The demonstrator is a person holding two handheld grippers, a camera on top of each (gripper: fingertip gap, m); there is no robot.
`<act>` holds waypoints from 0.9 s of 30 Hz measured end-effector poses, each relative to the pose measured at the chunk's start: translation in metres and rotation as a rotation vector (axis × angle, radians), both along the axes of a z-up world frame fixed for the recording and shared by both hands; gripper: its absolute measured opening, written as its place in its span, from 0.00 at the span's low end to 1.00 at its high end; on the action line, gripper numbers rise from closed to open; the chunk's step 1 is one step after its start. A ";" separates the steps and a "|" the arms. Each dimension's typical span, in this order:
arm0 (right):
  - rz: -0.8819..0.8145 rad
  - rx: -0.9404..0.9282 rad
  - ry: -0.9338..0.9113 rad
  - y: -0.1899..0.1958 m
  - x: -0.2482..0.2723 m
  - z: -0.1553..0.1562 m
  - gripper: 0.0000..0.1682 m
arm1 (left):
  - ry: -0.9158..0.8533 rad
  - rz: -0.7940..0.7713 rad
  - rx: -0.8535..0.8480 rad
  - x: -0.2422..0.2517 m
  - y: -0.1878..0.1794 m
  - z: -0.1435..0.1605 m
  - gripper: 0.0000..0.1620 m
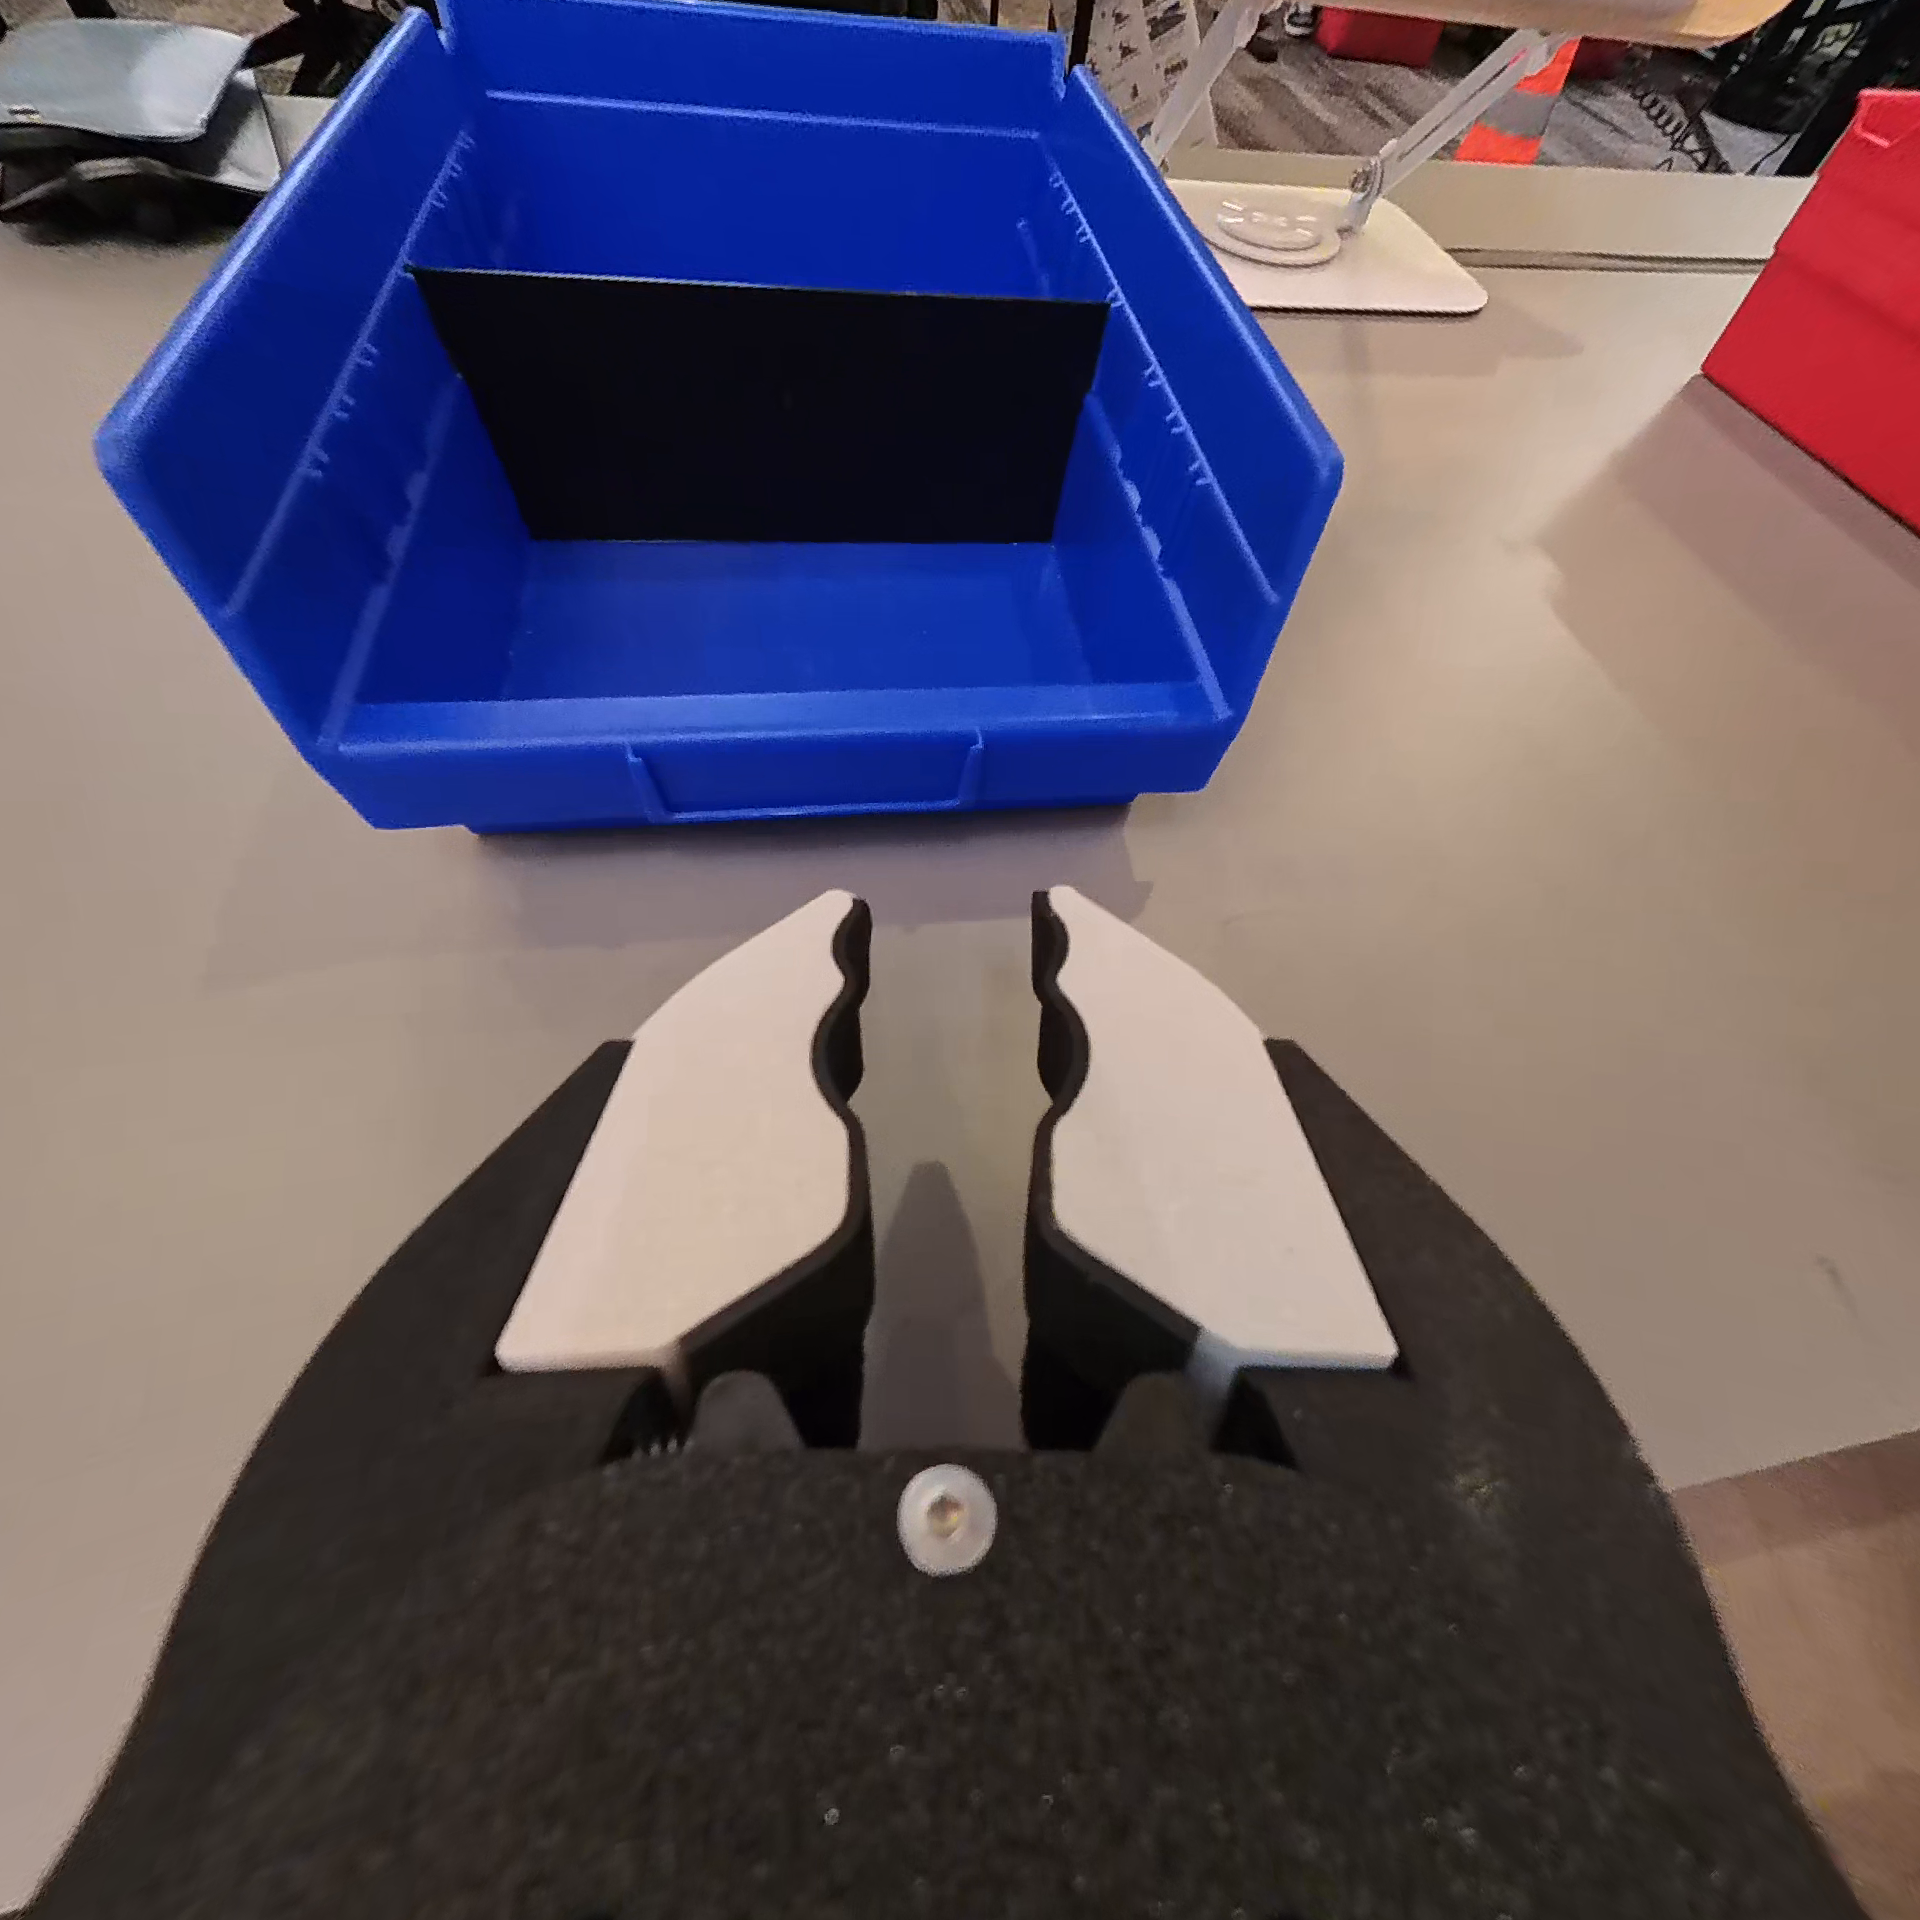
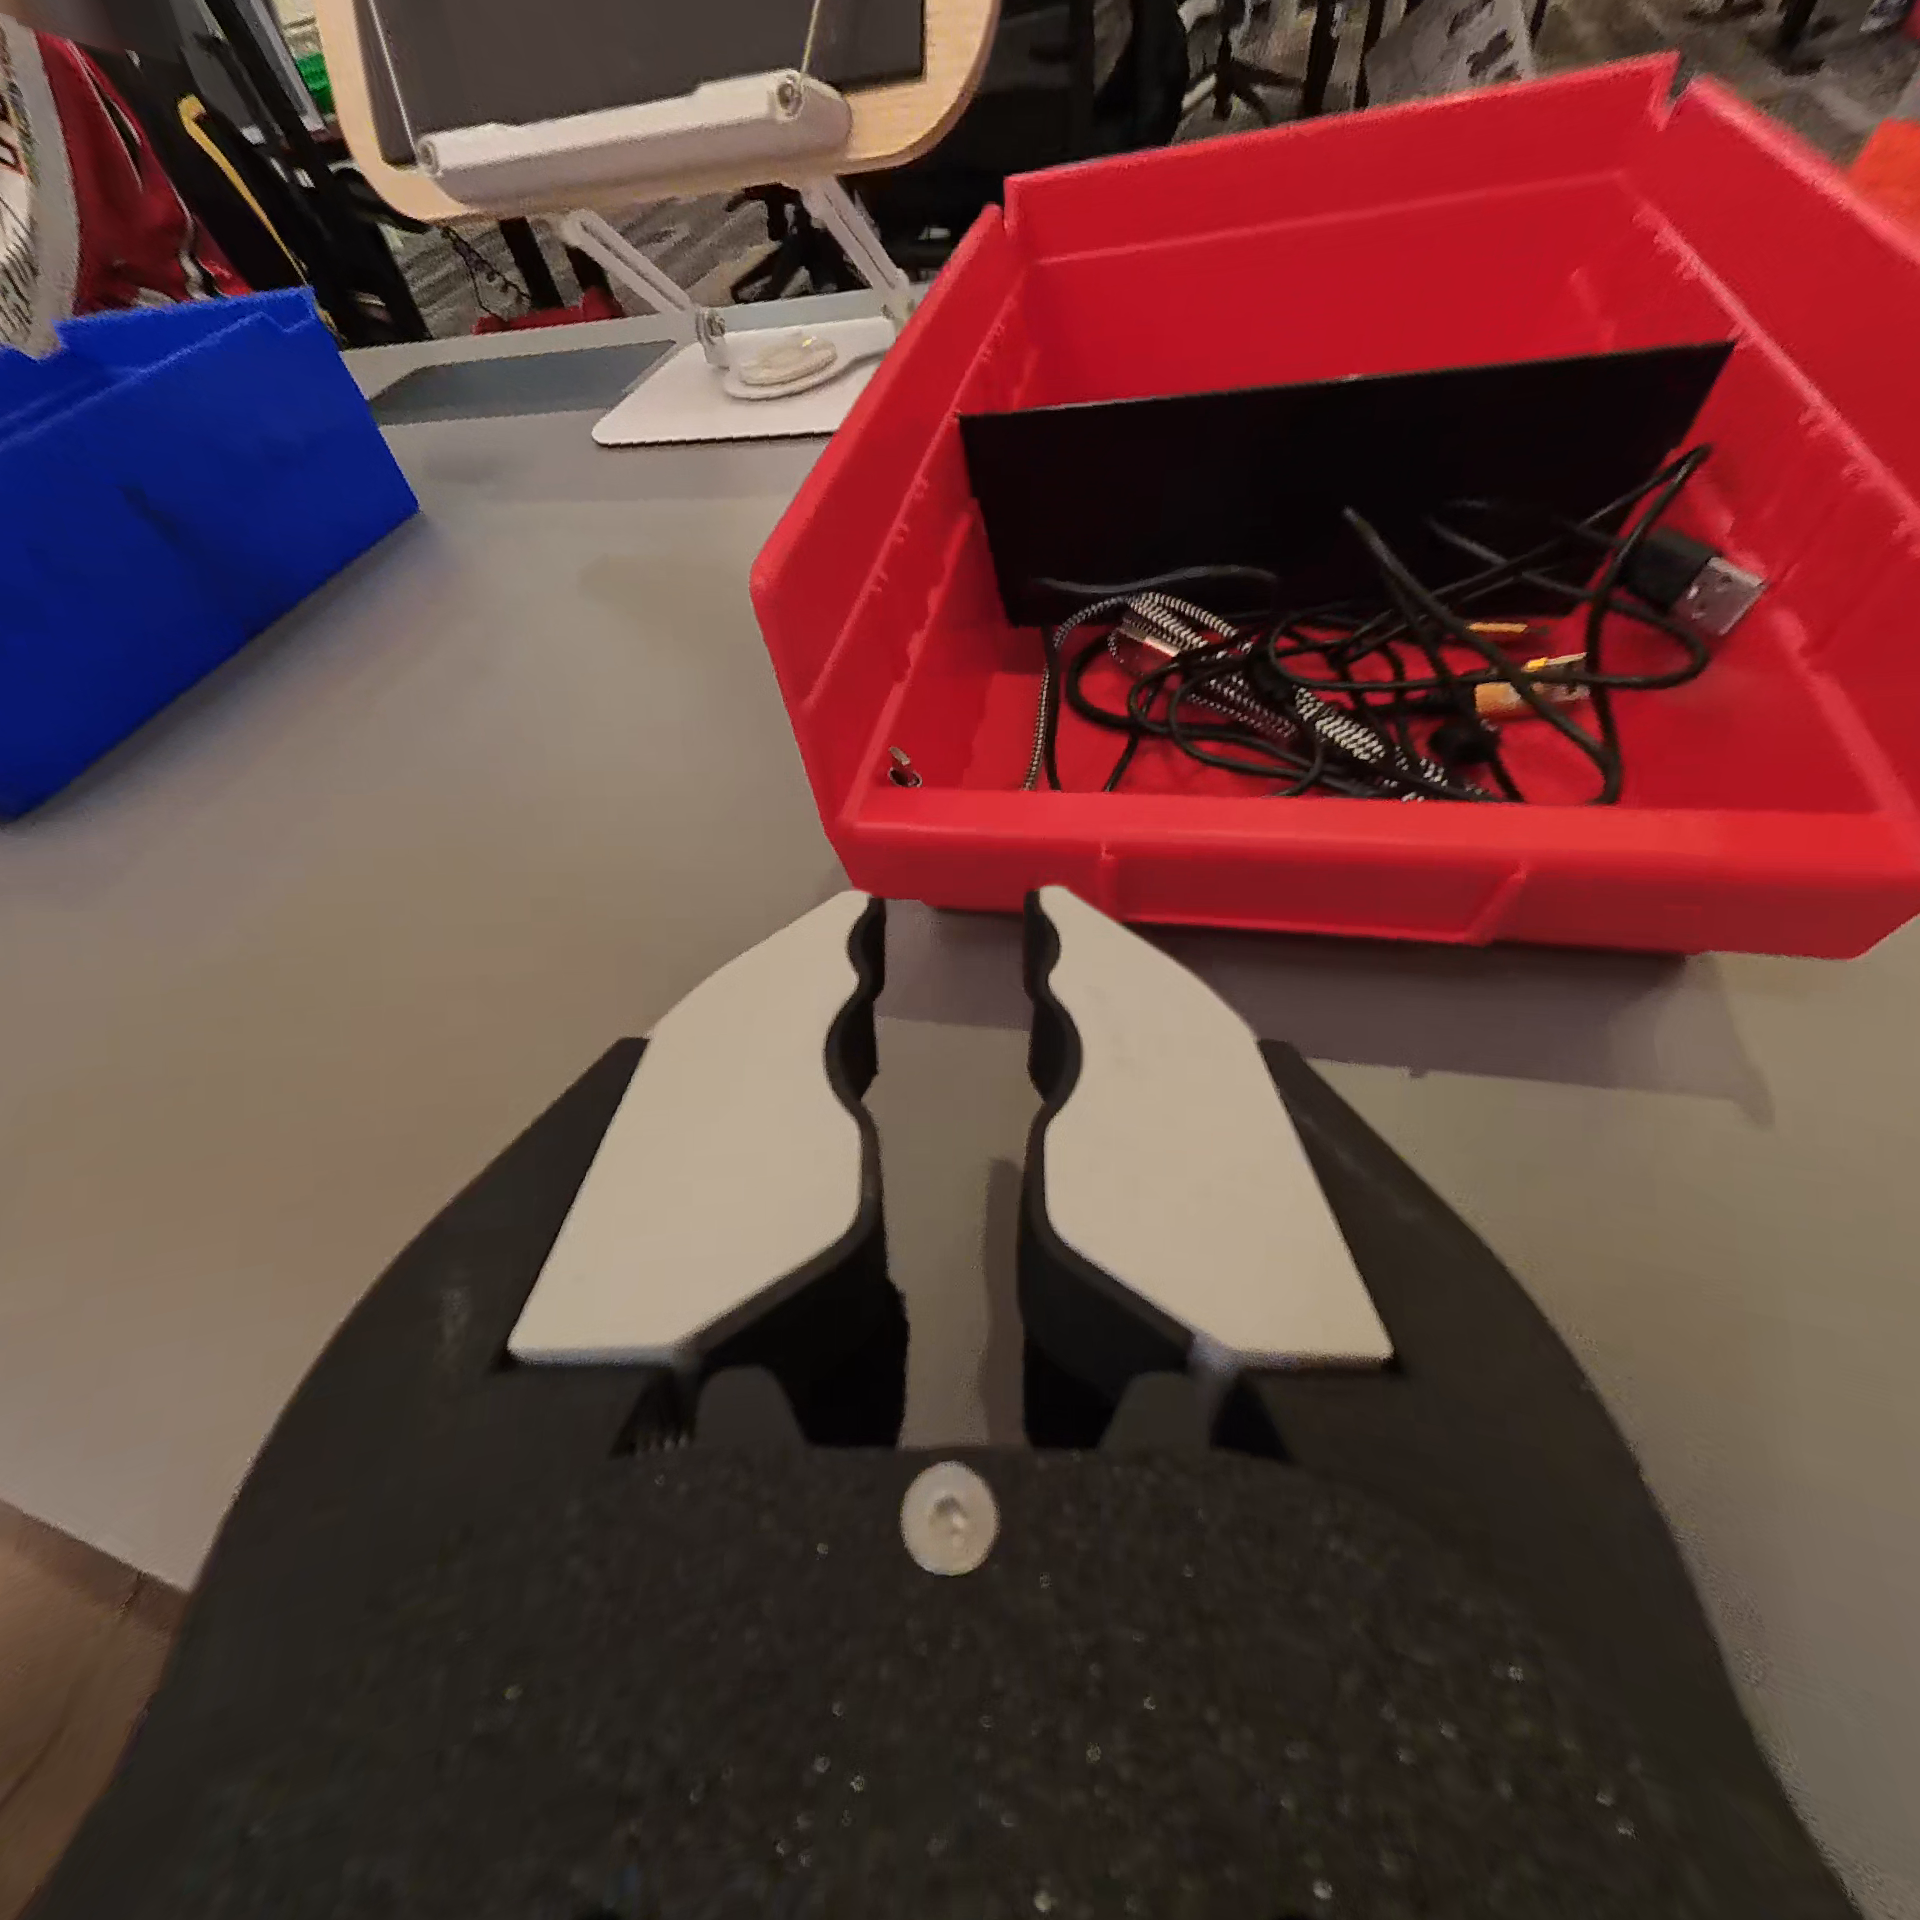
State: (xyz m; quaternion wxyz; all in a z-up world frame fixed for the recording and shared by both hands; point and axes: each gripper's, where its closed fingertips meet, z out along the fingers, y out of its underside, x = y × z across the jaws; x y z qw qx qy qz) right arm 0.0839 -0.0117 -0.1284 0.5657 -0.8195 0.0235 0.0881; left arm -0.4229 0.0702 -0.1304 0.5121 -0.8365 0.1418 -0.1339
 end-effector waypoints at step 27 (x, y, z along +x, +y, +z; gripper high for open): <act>0.165 -0.030 -0.182 0.040 -0.075 0.000 0.30 | -0.007 -0.195 -0.057 0.051 -0.022 -0.011 0.18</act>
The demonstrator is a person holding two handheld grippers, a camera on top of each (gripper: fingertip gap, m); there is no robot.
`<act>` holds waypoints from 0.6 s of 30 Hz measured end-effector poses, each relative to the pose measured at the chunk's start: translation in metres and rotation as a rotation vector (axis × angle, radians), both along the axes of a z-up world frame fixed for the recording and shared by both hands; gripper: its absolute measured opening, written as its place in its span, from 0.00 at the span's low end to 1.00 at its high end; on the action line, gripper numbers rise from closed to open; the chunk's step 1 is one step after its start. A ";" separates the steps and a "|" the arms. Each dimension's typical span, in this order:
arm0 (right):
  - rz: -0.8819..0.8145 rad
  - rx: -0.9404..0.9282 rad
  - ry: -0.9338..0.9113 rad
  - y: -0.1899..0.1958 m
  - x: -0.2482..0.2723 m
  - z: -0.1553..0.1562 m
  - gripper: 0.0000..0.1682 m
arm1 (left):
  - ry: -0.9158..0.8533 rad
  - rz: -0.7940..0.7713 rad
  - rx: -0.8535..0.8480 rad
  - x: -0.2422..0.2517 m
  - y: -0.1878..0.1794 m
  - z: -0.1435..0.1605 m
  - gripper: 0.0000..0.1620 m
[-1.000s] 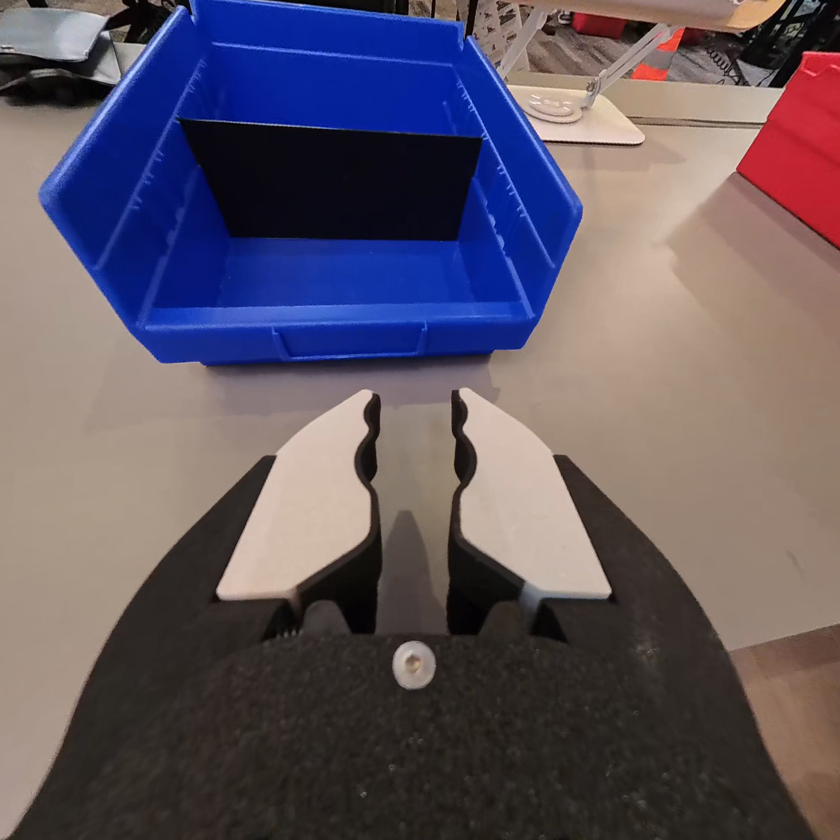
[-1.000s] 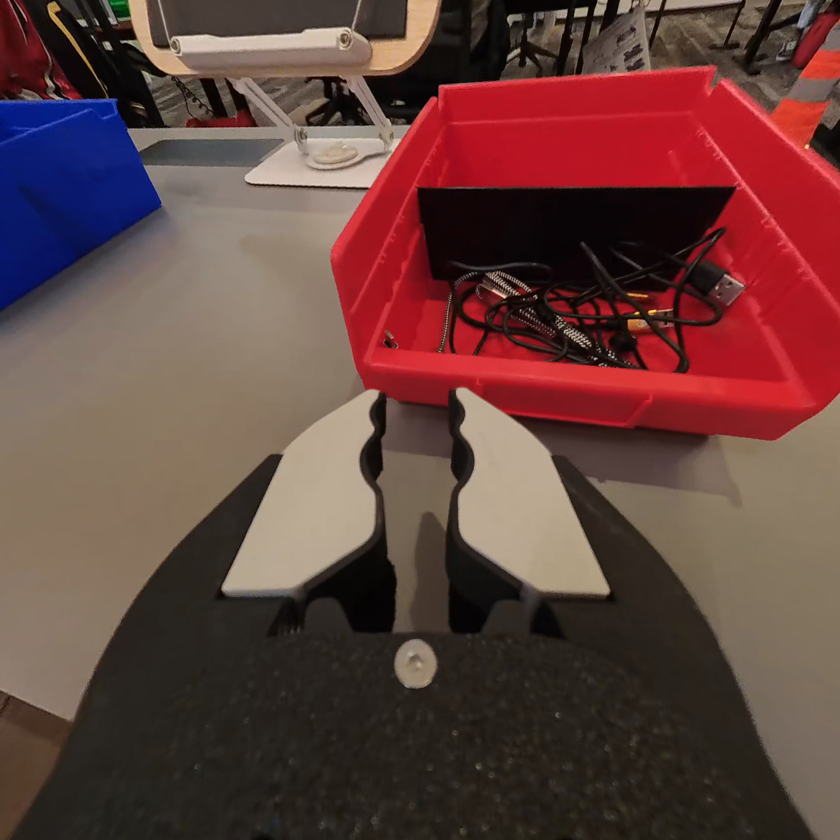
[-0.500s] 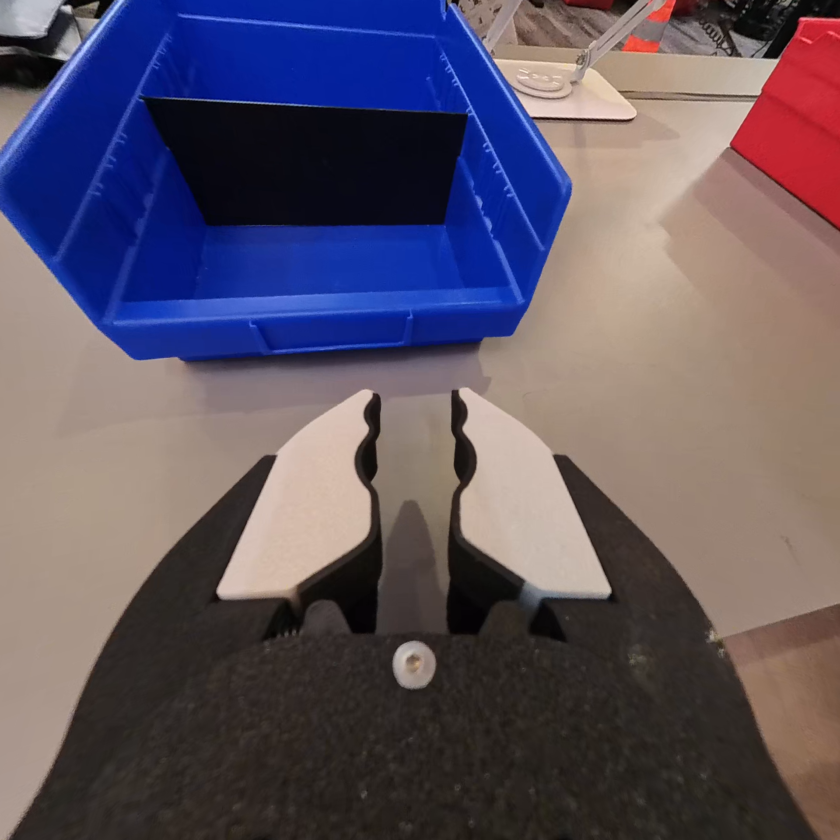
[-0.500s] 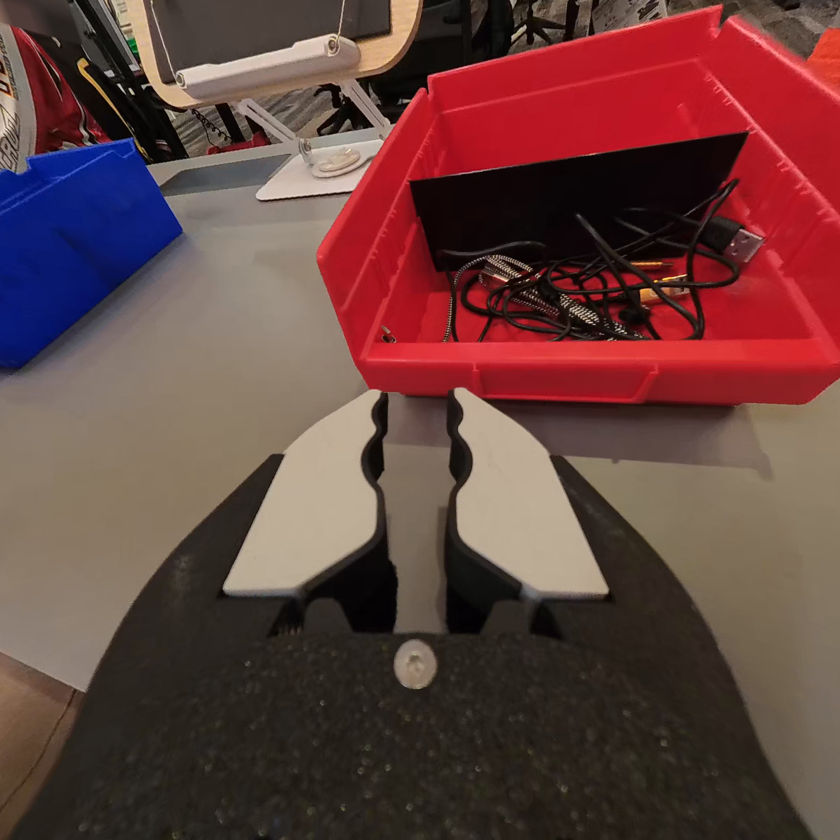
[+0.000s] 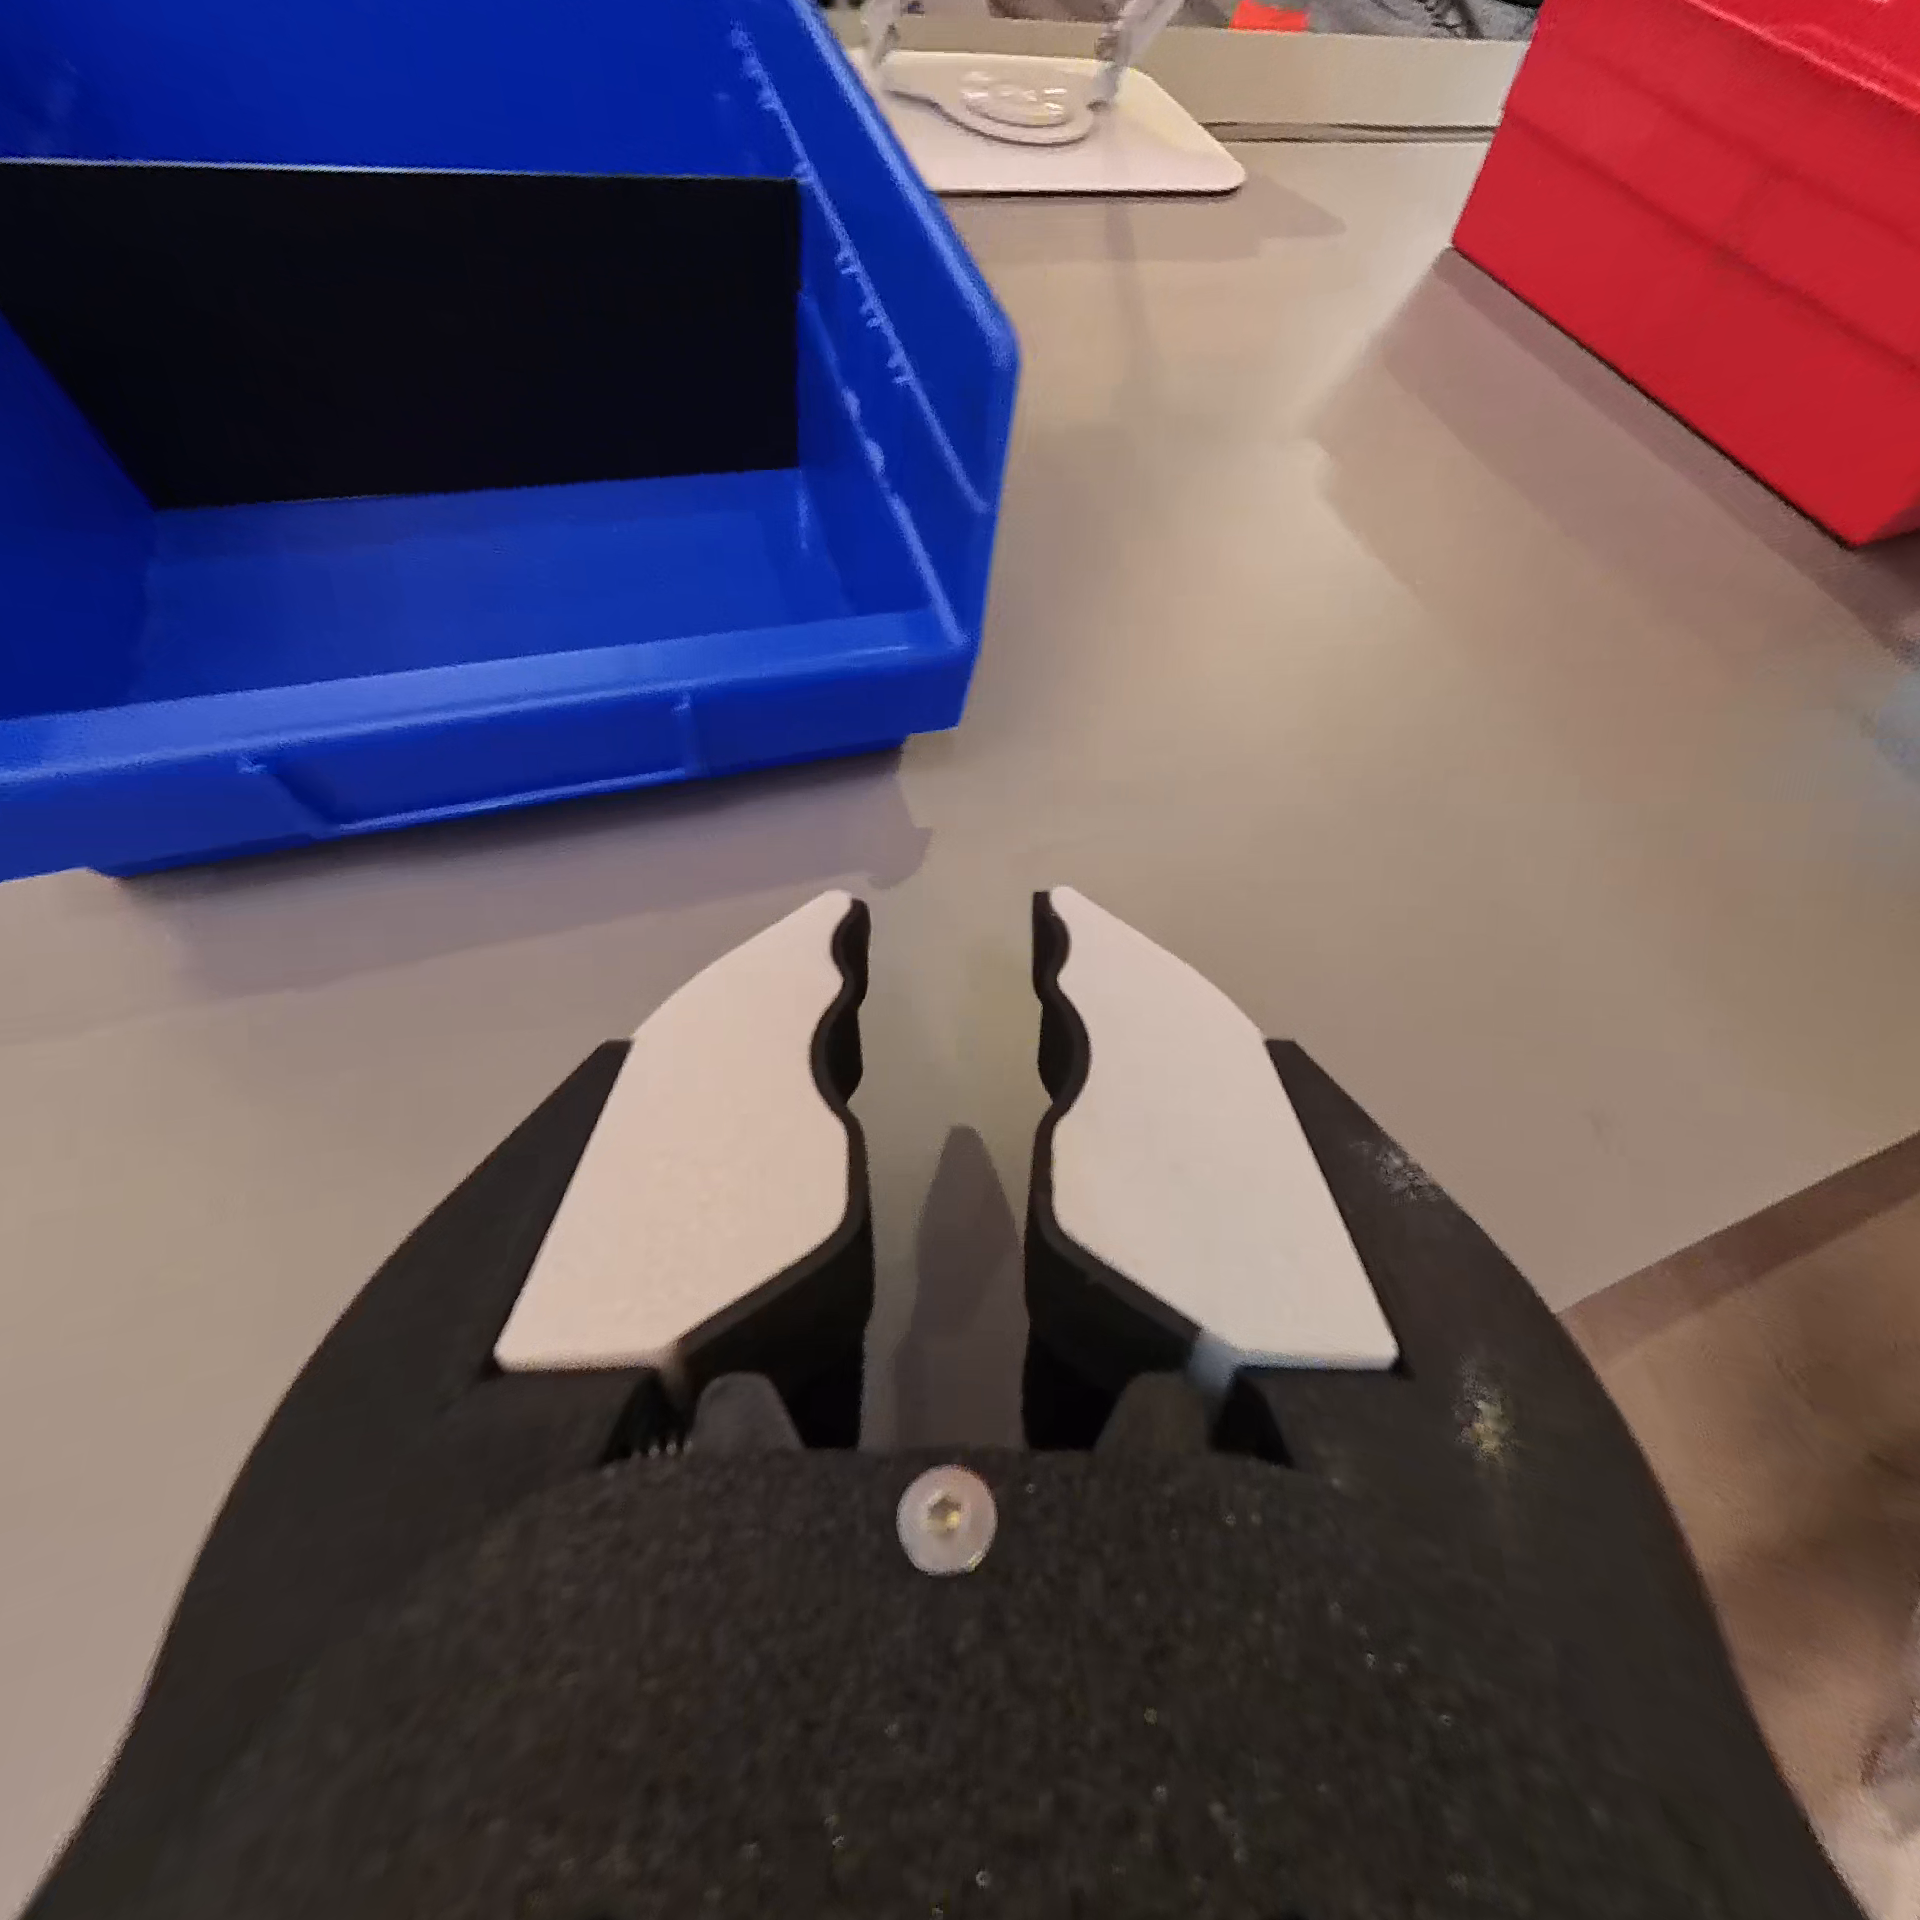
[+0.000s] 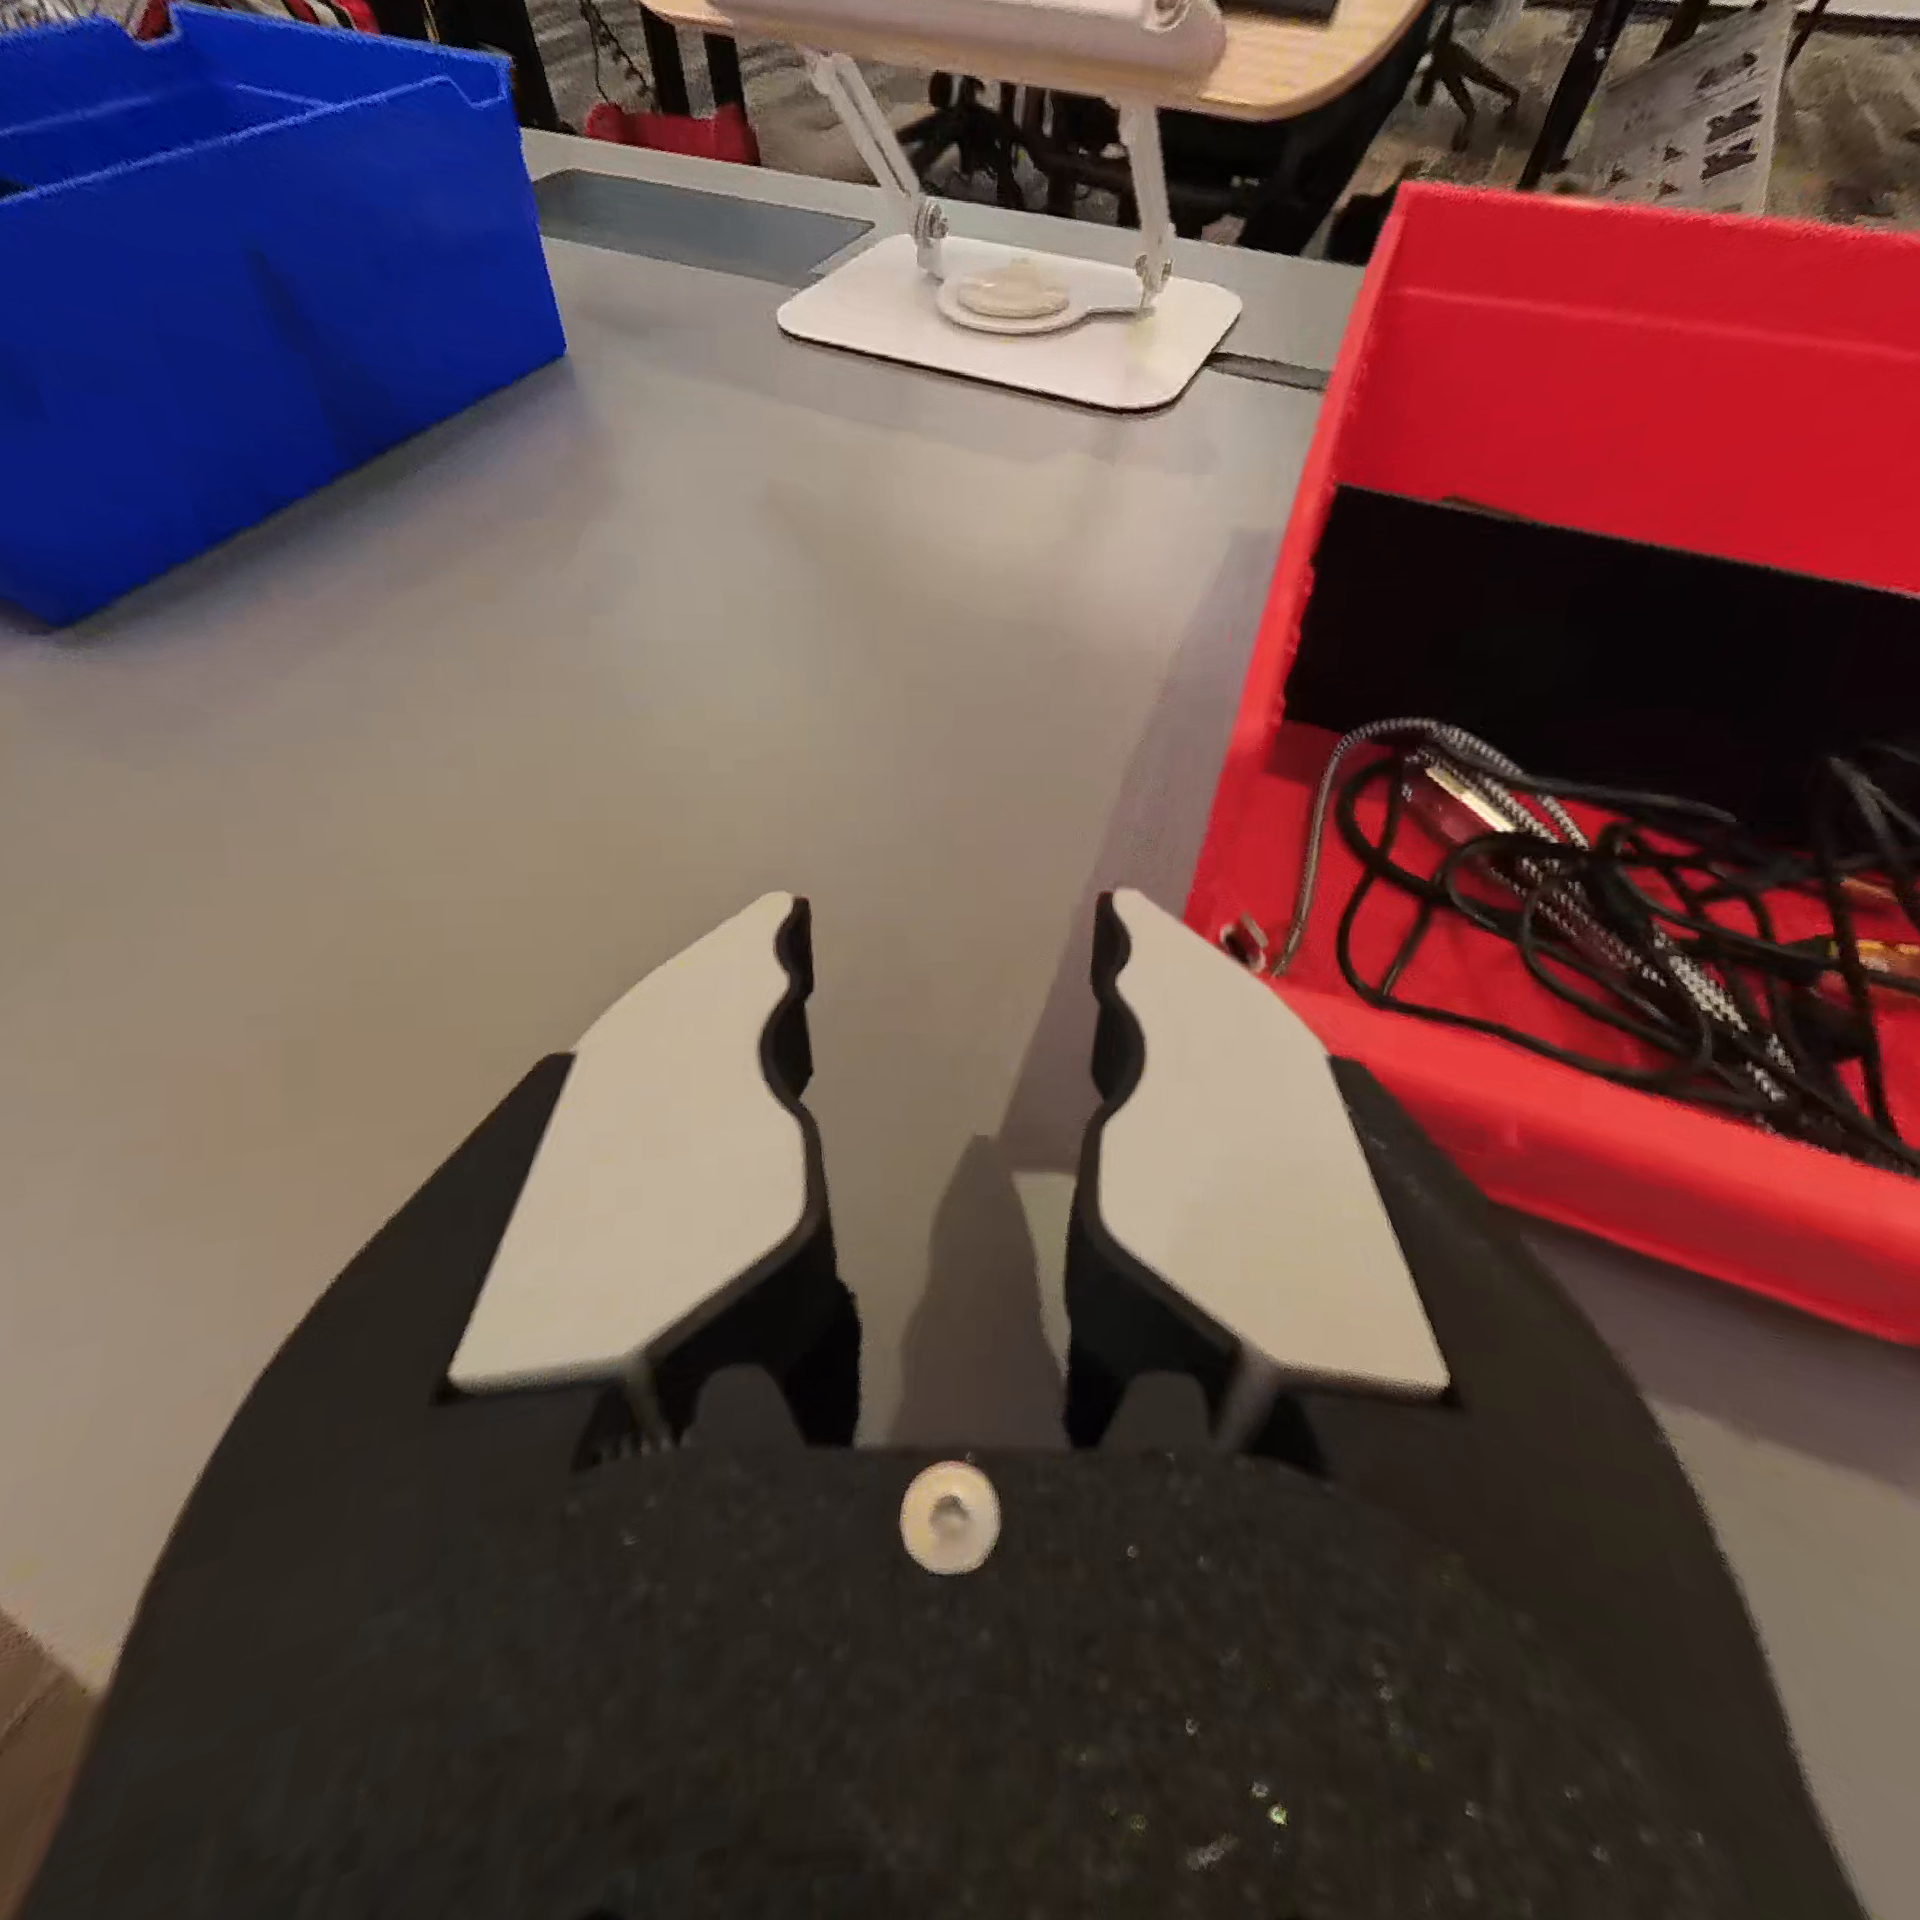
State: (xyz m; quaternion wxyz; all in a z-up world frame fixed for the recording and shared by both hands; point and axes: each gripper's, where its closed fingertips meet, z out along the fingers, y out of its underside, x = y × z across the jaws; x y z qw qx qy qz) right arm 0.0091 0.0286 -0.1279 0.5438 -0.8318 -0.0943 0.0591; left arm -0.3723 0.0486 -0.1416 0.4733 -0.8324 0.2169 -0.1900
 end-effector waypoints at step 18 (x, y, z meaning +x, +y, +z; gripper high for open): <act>-0.037 0.000 0.103 0.018 0.004 0.004 0.35 | -0.210 -0.407 -0.036 0.154 -0.019 0.025 0.24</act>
